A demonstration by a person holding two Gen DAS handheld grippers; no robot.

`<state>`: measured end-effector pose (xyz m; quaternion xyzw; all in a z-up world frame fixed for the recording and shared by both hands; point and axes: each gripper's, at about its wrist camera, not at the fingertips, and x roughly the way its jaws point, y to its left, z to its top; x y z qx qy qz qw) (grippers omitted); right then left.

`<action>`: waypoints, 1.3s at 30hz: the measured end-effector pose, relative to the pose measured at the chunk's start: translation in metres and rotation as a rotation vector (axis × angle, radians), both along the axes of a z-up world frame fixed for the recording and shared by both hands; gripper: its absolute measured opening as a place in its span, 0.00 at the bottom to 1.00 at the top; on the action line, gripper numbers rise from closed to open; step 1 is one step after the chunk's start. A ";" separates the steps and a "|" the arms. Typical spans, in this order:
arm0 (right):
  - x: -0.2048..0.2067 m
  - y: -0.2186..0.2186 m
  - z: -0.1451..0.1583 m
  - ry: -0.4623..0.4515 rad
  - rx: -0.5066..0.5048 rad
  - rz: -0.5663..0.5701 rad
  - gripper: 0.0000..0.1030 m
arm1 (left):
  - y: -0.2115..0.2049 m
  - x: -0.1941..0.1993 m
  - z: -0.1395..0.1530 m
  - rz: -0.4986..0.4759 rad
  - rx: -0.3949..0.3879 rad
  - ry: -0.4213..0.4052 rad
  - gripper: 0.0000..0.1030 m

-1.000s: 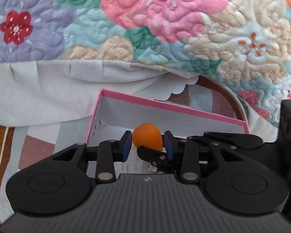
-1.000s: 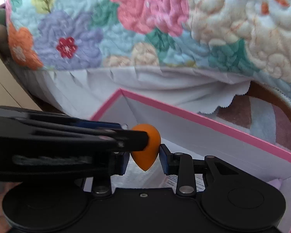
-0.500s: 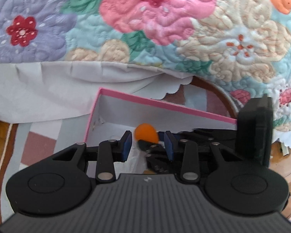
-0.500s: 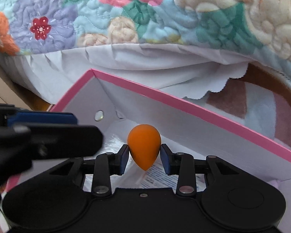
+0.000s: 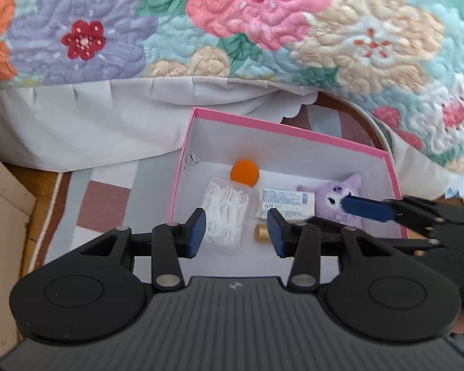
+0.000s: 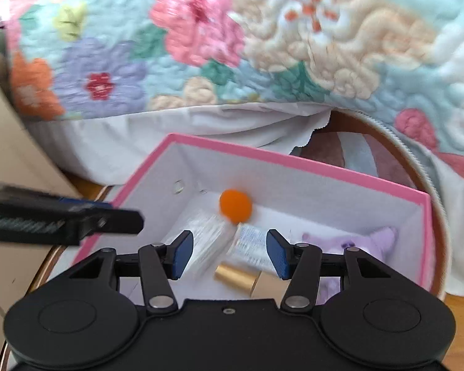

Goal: Organize objects
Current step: 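Withdraw the left gripper and move it toward the green yarn ball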

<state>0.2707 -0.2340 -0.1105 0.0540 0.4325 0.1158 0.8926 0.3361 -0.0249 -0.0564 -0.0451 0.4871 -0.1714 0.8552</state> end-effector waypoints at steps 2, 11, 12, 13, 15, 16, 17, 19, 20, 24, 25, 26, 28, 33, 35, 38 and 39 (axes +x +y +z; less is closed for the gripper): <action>-0.012 0.001 0.012 -0.008 -0.002 0.008 0.61 | 0.001 -0.011 0.010 -0.016 0.023 -0.014 0.49; -0.074 -0.003 0.065 0.009 0.059 0.047 0.71 | -0.001 -0.064 0.055 -0.084 0.117 0.004 0.59; -0.081 -0.002 0.070 0.012 0.058 0.052 0.71 | -0.001 -0.069 0.060 -0.091 0.121 0.008 0.60; -0.086 0.000 0.074 0.014 0.054 0.059 0.72 | 0.000 -0.075 0.065 -0.099 0.124 0.010 0.62; -0.100 0.001 0.083 0.019 0.034 0.074 0.74 | 0.002 -0.087 0.076 -0.115 0.116 0.014 0.64; -0.107 0.001 0.088 0.019 0.023 0.083 0.75 | 0.004 -0.092 0.082 -0.129 0.111 0.015 0.67; -0.114 0.000 0.092 0.018 0.016 0.088 0.76 | 0.006 -0.097 0.087 -0.142 0.106 0.015 0.69; -0.127 -0.001 0.099 0.019 0.006 0.098 0.77 | 0.011 -0.106 0.095 -0.147 0.107 0.019 0.72; -0.134 -0.001 0.103 0.023 0.004 0.100 0.78 | 0.013 -0.110 0.099 -0.148 0.111 0.023 0.73; -0.158 -0.004 0.109 0.036 0.008 0.104 0.81 | 0.017 -0.127 0.109 -0.160 0.131 0.022 0.76; -0.164 -0.003 0.109 0.039 0.003 0.103 0.82 | 0.018 -0.132 0.111 -0.167 0.134 0.019 0.77; -0.171 -0.003 0.109 0.042 -0.005 0.103 0.82 | 0.018 -0.137 0.112 -0.176 0.136 0.018 0.78; -0.184 0.000 0.107 0.042 -0.022 0.105 0.82 | 0.017 -0.148 0.113 -0.187 0.129 0.018 0.82; -0.212 0.000 0.098 0.022 -0.027 0.100 0.82 | 0.014 -0.172 0.108 -0.214 0.112 0.006 0.85; -0.219 -0.001 0.090 0.003 -0.046 0.107 0.89 | 0.013 -0.178 0.102 -0.190 0.104 -0.006 0.85; -0.227 -0.002 0.079 -0.020 -0.072 0.103 0.89 | 0.012 -0.183 0.089 -0.188 0.078 0.003 0.86; -0.229 -0.004 0.074 -0.021 -0.075 0.102 0.89 | 0.012 -0.184 0.083 -0.188 0.068 0.012 0.86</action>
